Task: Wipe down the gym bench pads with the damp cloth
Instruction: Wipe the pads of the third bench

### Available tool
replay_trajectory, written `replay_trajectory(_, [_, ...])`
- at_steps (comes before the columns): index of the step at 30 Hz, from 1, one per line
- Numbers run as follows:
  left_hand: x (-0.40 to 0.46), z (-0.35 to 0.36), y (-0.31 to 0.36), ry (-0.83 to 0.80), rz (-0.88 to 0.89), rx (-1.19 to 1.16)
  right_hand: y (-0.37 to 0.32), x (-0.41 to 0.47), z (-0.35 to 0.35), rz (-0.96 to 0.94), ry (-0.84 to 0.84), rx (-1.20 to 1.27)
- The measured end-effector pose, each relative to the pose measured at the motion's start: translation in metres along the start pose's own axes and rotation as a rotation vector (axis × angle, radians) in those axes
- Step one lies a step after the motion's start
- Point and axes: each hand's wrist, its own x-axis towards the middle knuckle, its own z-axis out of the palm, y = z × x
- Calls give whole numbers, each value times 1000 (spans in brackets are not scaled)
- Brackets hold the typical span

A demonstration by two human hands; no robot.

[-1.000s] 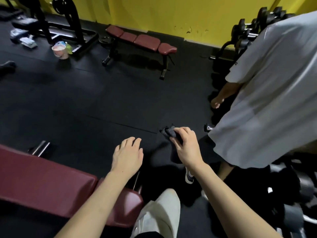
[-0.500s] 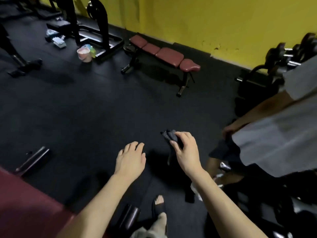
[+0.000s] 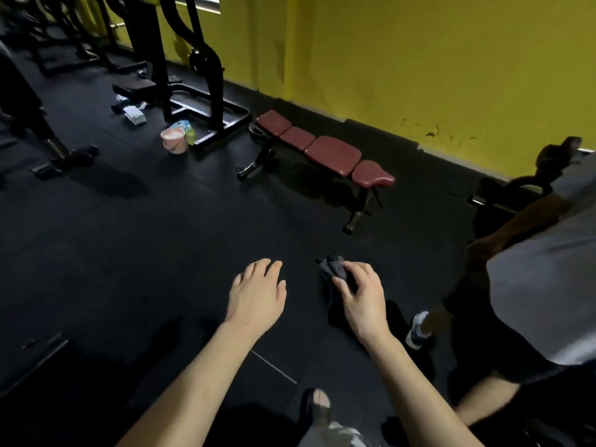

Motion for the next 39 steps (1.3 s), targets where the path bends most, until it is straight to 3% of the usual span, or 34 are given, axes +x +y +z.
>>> replay_trajectory(7, [187, 3, 0, 52, -47, 23, 44, 188, 36, -17, 20, 124])
replay_trajectory(17, [392, -18, -27, 110, -226, 6, 48, 435, 116, -96, -134, 234])
replay_trajectory(27, [631, -12, -104, 122, -190, 1, 60, 664, 227, -125, -107, 184])
replay_trajectory(39, [943, -42, -173, 36, -48, 8, 59, 928, 329, 54, -87, 142])
